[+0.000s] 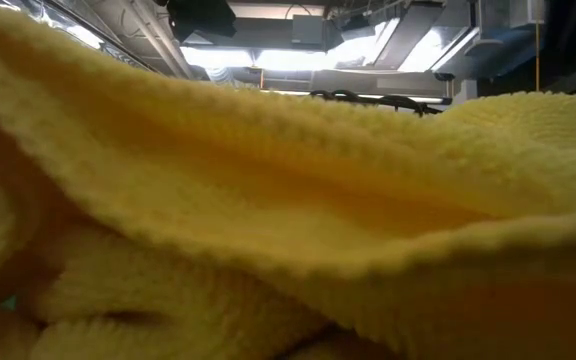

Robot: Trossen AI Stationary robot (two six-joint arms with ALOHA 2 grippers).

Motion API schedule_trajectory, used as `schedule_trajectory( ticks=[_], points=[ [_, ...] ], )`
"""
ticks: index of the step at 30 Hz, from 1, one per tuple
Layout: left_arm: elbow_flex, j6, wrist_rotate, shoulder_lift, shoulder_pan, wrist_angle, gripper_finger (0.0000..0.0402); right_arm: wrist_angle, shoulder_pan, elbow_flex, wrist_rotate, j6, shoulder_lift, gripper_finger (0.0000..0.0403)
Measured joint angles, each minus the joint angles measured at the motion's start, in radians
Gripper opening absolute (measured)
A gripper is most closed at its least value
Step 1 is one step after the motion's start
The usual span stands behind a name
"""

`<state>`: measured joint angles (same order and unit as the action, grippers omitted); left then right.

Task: Sort microfiber towel by color & place in baskets
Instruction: Put the blue microfiber towel into the white bin

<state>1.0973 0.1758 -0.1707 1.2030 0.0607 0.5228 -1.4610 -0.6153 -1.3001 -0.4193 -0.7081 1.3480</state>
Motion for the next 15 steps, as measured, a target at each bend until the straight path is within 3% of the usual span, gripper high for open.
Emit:
schedule_trajectory(
  ticks=[6,15],
  points=[
    [0.0,0.0,-0.111,0.0,-0.009,0.0,0.0118,0.063,0.217,0.081,0.015,0.216,-0.087,0.0159],
    [0.0,0.0,-0.1,0.0,-0.021,0.0,0.0118,0.197,0.498,0.264,0.021,0.478,-0.13,0.0159]
  ],
)
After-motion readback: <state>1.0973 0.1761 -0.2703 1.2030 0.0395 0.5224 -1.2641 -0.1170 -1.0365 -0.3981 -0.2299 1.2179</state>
